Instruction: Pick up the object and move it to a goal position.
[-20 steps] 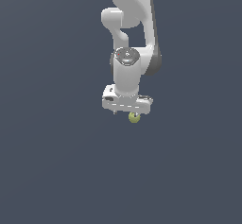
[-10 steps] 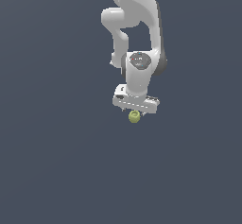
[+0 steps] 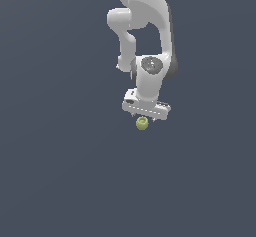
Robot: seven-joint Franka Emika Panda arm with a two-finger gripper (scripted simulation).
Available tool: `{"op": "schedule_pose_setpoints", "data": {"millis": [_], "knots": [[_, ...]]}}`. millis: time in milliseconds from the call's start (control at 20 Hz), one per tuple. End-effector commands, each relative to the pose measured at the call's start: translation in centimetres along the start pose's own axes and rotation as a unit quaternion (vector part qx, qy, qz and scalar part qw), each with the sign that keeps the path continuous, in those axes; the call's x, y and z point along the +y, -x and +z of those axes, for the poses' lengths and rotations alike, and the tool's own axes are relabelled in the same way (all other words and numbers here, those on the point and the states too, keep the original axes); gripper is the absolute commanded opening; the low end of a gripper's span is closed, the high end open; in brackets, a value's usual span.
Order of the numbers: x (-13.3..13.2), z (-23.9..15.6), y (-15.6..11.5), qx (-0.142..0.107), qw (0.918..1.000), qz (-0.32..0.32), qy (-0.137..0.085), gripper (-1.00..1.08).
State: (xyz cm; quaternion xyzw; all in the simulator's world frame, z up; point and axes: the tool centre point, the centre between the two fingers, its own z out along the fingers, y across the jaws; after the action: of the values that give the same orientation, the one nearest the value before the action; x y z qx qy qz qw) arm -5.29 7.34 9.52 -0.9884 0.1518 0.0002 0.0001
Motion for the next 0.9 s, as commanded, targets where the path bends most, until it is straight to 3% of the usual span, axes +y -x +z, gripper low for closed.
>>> {"op": "schedule_pose_setpoints", "data": {"millis": [0, 800, 850], "knots": [[0.0, 0.1, 0.0, 0.0, 1.0, 0.0, 0.0, 1.0], [0.0, 5.0, 0.1, 0.0, 1.0, 0.002, 0.0, 1.0], [0.0, 5.0, 0.1, 0.0, 1.0, 0.002, 0.0, -1.0]]}}
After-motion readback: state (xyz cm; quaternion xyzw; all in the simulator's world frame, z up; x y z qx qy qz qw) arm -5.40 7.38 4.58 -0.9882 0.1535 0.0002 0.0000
